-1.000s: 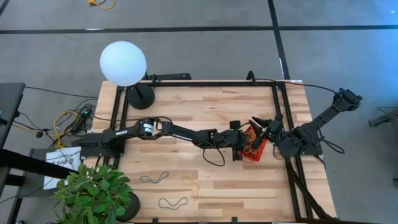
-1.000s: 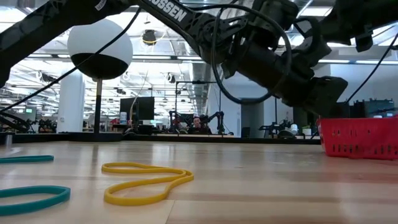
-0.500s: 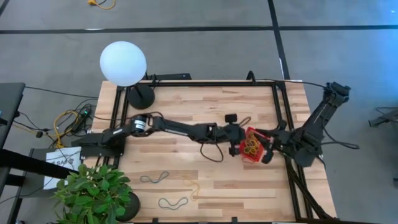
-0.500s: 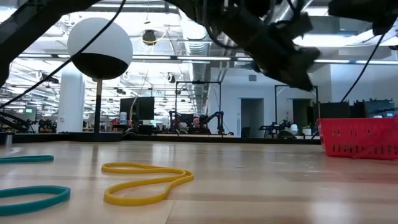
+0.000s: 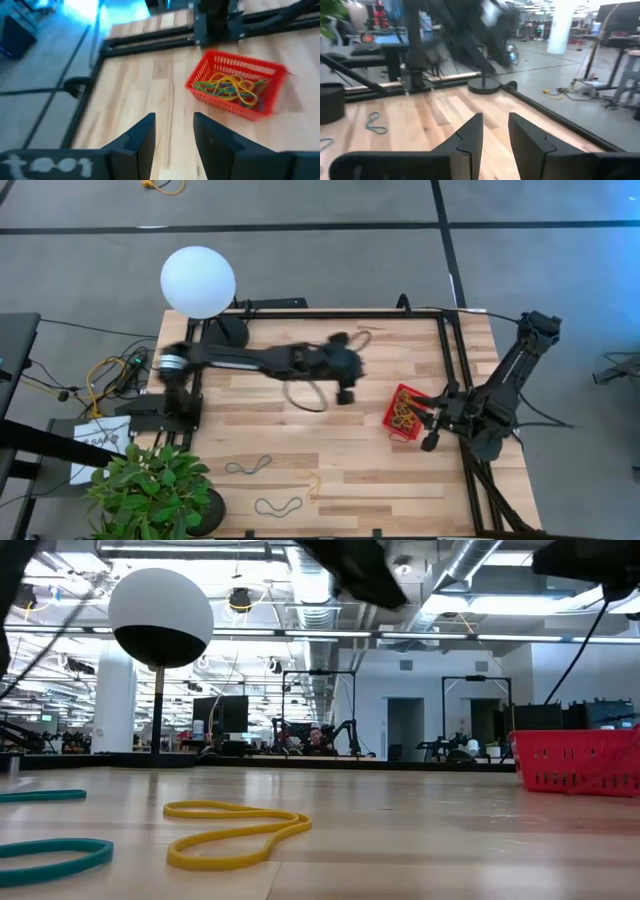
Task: Pick and place rubber bands into bin
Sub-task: Adjust the red rubber band inside the basket
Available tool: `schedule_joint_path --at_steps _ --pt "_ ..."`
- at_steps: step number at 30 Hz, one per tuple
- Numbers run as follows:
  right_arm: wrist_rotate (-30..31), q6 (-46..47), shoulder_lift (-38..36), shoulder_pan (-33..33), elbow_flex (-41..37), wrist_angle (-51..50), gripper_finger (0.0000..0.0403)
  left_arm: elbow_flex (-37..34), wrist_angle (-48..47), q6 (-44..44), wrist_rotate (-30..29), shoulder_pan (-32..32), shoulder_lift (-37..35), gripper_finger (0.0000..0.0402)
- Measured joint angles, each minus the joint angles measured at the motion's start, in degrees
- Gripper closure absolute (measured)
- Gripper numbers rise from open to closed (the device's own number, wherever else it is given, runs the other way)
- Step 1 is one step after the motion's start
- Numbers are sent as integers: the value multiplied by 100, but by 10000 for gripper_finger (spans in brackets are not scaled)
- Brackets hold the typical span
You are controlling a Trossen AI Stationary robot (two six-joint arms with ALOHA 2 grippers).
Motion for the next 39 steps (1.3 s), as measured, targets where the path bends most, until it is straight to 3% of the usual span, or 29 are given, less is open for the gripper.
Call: schedule_joint_path --at_steps 3,5,11,15,18,21,28,39 --pt "-171 8 167 -222 0 0 316 -1024 -22 29 -32 -56 -1165 278" --pt "-613 -4 267 -428 0 -2 316 -1807 112 -54 -35 -98 -1971 278" --pt "-1899 -364 298 -1183 197 173 316 -4701 1765 -762 -16 -214 -4062 278" --pt "-3597 -416 493 -1815 516 164 316 -6245 3091 -1091 -18 -327 -4852 278" --pt "-4976 12 818 -2150 872 75 316 -6995 3519 -1341 -49 -398 -5105 278" --pt "-5899 287 1350 -2364 1293 -517 316 -7331 3728 -1637 -161 -424 -5195 278" --pt "-7022 1183 2726 -2662 2432 -2411 316 -7473 3688 -2023 -274 -429 -5181 278" --pt "-8978 1149 4483 -2843 3458 -2980 316 -7473 3732 -2030 -379 -427 -5181 278"
